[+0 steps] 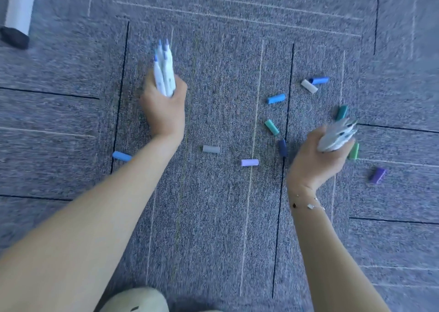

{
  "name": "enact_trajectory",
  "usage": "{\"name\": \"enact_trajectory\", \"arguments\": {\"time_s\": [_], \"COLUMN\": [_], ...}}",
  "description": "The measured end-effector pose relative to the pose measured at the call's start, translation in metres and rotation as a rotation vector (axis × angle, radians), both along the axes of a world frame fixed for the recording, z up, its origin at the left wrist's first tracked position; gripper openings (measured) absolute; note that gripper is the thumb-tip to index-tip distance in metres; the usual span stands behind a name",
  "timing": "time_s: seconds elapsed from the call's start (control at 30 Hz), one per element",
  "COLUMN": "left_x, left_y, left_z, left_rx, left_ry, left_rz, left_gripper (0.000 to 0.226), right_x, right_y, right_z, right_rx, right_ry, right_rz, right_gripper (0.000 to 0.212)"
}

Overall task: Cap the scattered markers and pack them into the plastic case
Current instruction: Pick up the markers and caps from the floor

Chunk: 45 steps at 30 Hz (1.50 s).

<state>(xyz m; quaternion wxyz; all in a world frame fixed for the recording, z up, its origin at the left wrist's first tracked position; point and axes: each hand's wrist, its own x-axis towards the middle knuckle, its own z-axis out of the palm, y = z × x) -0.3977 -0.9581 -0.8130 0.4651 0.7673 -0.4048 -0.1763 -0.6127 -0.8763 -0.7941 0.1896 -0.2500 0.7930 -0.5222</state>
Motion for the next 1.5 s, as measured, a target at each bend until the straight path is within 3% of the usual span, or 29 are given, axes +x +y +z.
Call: {"name": "enact_trajectory", "arguments": {"time_s": [0.17,0.27,0.5,0.63,0.87,1.07,1.27,1.33,1.5], "left_x": [0.002,0.004,-0.003,-0.016,-0.049,-0.068,-0.082,-0.080,-0.051], "left_y": [-0.014,-0.009,0.035,0.044,0.042,0.057,0.131,0.156,0.235], "left_z": [0.019,0.036,0.097,0.164,0.323,0.486,0.617,0.660,0.785], "left_rx": [0.394,0.590,0.943,1.050,0.999,0.841,0.976,0.899,0.615], "left_ry": [-0.208,-0.357,-0.464,-0.535,-0.524,-0.416,-0.629,-0.598,-0.511], "left_rz": [-0.186,-0.333,-0.484,-0.610,-0.662,-0.577,-0.513,-0.482,-0.475], "left_gripper": [0.027,0.033,0.041,0.036,0.029,0.023,0.035,0.034,0.042], "right_x": [-0.001,-0.004,-0.032,-0.051,-0.072,-0.066,-0.053,-0.047,-0.026], "right_y": [-0.008,-0.004,0.012,0.028,0.034,0.020,0.026,0.029,0.053], "right_z": [0.005,0.024,0.102,0.158,0.288,0.446,0.565,0.599,0.690], "right_rx": [0.112,0.339,0.938,1.049,1.053,0.951,0.815,0.750,0.656], "right_ry": [0.050,0.079,-0.024,0.059,0.235,0.254,0.382,0.429,0.578], "right_rz": [-0.061,-0.003,0.432,0.571,0.732,0.750,0.889,0.960,1.066], "right_gripper": [0.019,0.011,0.020,0.016,0.025,0.007,0.008,0.006,0.026]}}
